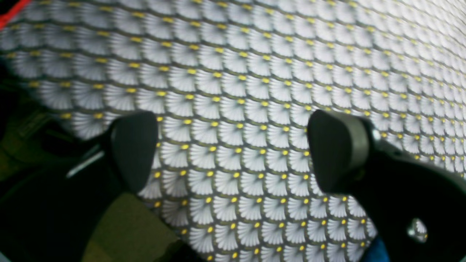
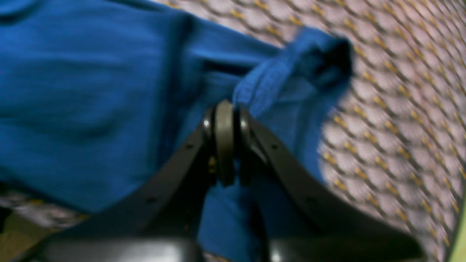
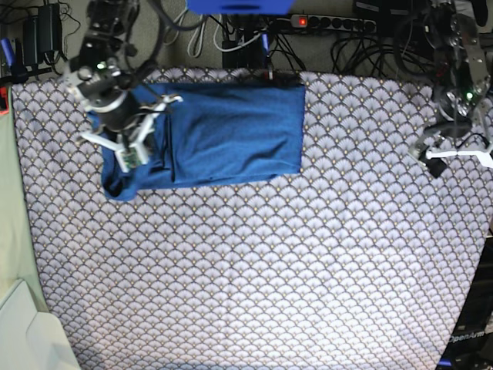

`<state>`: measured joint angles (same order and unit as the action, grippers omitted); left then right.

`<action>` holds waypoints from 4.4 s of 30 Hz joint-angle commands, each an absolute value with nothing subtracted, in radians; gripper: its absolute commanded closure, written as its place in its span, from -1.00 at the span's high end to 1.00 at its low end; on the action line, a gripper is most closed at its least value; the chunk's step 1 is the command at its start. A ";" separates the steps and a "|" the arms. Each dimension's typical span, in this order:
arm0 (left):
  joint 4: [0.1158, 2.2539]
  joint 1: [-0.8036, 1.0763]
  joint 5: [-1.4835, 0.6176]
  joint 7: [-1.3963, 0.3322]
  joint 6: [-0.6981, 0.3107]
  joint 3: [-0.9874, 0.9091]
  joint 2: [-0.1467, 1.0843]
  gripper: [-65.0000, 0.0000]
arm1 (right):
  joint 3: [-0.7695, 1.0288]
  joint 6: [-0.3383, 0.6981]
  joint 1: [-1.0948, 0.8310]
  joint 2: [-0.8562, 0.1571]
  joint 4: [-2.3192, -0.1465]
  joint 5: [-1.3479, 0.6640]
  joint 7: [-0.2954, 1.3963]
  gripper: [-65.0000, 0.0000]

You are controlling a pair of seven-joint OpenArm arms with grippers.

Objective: Fold the T-shirt properly
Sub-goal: 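Fold the grasped side over the shirt toward the left gripper, then push the folded side further across the shirt with the right gripper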

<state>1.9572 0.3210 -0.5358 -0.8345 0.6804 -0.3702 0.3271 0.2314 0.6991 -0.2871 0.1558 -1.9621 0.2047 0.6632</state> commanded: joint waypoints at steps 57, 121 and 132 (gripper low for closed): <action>1.974 0.360 -0.550 -0.831 0.698 -0.473 0.371 1.00 | 0.073 0.698 -0.222 0.157 -1.821 0.194 0.633 -0.01; 1.972 0.440 -0.549 -0.832 0.568 -0.656 0.380 1.00 | -0.367 0.698 -0.182 0.157 -1.765 0.156 0.667 -1.00; 1.971 0.461 -0.539 -0.832 0.542 -0.659 0.383 1.00 | -0.392 0.698 -0.125 0.157 -1.689 0.096 0.667 -1.00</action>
